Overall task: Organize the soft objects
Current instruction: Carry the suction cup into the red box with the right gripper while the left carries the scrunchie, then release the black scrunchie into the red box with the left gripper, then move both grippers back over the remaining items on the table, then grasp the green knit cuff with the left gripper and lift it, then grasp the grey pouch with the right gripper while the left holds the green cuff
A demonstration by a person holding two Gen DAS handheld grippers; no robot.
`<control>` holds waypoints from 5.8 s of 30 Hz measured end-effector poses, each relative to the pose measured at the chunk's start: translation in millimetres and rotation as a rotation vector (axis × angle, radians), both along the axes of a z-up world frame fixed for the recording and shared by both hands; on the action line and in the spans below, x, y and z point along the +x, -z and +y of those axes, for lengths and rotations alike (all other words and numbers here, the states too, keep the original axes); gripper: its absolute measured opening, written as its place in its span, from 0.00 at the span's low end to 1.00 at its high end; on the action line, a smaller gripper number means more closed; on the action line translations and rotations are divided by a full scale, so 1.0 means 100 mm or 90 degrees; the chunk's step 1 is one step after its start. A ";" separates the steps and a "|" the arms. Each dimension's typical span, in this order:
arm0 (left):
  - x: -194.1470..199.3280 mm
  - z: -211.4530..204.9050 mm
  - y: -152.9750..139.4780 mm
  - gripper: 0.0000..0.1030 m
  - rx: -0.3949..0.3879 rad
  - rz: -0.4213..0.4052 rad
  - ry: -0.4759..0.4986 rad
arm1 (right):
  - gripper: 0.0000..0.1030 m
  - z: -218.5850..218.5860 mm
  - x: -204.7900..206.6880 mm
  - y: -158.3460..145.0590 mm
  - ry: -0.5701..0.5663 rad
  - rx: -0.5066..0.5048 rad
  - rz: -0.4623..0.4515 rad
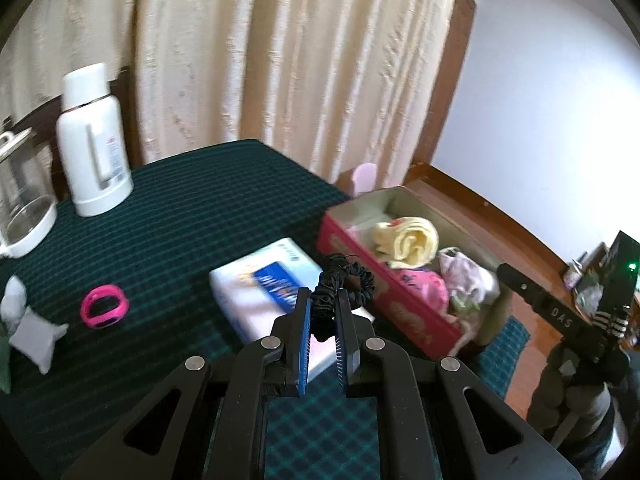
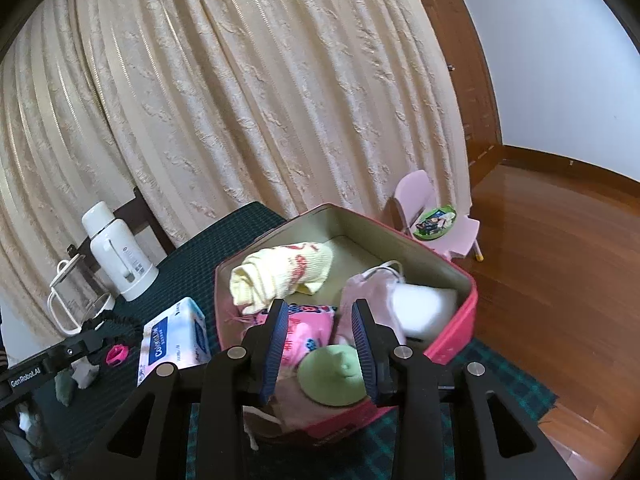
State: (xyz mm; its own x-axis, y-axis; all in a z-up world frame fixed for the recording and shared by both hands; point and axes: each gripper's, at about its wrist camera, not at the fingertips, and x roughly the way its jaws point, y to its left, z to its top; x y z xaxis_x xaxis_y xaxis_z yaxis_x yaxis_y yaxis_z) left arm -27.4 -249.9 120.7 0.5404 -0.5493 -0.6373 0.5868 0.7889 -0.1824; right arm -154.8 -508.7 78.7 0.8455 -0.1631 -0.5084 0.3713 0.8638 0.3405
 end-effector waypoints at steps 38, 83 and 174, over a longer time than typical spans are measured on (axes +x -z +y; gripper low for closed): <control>-0.03 -1.36 0.23 0.55 -0.001 0.048 0.170 | 0.35 -0.29 -0.23 0.07 0.029 0.020 -0.016; 0.31 1.10 0.19 0.73 -0.016 0.019 -0.173 | 0.65 1.31 0.44 -0.20 -0.216 -0.039 -0.018; 0.62 3.80 0.49 0.40 -0.064 0.018 -0.445 | 0.67 4.32 2.53 0.58 -0.667 -0.192 0.210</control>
State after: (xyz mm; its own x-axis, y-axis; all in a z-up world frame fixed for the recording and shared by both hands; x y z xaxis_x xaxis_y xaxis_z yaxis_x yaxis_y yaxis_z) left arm 34.2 129.9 71.4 0.7720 -0.1362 -0.6208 -0.0573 0.9579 -0.2814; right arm 98.2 -76.6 20.2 0.4706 0.3916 -0.7907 -0.5478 0.8322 0.0861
